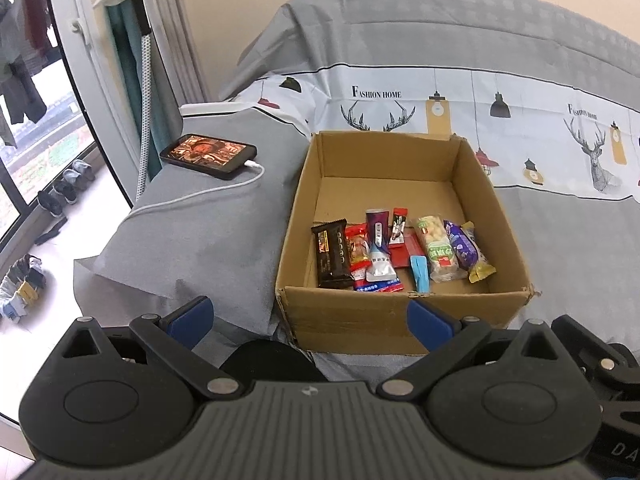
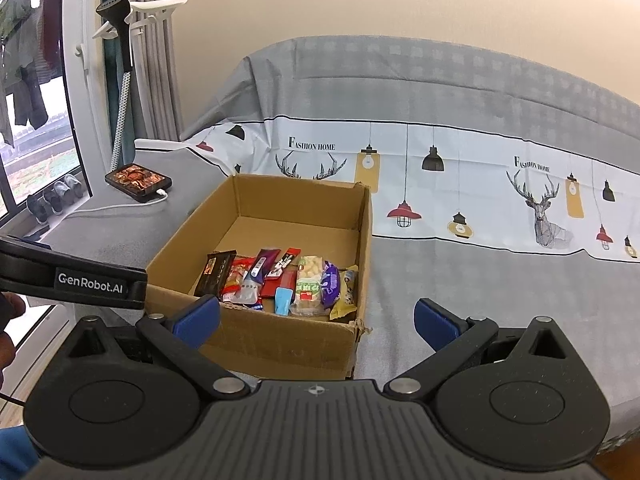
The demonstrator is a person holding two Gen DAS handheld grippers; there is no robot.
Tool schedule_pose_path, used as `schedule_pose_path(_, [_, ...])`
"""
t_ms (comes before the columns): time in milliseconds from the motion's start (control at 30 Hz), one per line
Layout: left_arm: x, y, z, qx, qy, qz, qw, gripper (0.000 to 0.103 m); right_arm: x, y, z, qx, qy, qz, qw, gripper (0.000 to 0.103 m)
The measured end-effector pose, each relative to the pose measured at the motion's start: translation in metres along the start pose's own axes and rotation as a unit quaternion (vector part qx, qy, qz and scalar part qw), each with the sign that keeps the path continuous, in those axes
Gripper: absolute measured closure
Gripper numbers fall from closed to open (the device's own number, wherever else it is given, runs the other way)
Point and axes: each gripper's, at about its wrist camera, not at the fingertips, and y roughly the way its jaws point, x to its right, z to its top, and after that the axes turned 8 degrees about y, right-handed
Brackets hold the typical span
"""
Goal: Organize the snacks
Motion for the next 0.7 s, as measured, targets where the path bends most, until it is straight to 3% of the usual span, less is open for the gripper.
schedule_pose_path(700, [0.0022, 0.0038, 0.0003, -0.007, 0.008, -0.009, 0.9999, 0.0, 0.0035, 0.0042, 0.0, -0.005, 0.006, 0.003, 1.0, 0.001])
